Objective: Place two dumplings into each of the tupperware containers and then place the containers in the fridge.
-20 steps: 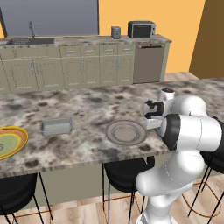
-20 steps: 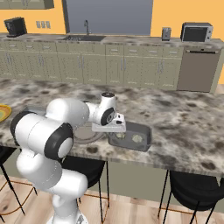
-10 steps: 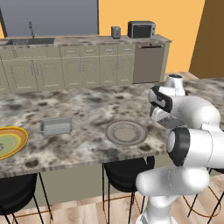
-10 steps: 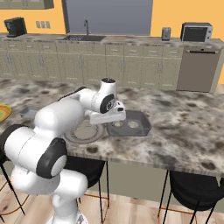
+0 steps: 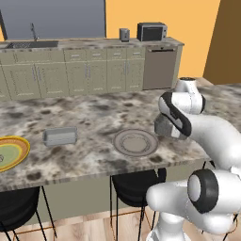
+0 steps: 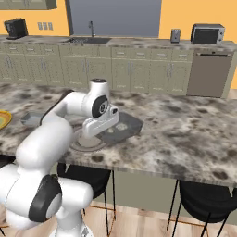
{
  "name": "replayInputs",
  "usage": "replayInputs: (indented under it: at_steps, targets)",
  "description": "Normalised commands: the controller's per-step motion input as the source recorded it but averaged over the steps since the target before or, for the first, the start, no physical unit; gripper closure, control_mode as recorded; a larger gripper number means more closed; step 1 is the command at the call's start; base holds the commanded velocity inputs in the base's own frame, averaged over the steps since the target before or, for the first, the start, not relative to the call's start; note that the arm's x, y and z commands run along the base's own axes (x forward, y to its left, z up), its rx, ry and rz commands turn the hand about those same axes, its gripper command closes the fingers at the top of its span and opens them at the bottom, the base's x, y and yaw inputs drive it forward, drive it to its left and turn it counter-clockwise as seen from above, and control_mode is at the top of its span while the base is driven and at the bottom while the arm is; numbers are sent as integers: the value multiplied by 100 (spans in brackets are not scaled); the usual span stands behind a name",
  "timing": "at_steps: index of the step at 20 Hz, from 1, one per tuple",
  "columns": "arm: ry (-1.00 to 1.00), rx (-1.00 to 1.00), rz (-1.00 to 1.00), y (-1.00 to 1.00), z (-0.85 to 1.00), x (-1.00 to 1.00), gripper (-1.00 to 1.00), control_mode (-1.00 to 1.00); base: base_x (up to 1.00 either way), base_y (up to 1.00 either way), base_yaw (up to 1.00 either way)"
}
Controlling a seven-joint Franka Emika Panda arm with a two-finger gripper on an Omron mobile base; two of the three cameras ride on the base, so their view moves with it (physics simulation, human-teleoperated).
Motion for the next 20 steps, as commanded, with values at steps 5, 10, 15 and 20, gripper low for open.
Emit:
replayInputs:
  at_steps: [5, 10, 15, 20]
  targets:
    - [0, -6, 33, 28, 63, -66, 100, -100, 0, 0, 0]
    - [-2, 0, 34, 0, 63, -78, 100, -100, 0, 0, 0]
    - [-7, 1, 15, 0, 41, -54, 100, -100, 0, 0, 0]
    - [-3, 0, 1, 2, 13, -25, 100, -100, 0, 0, 0]
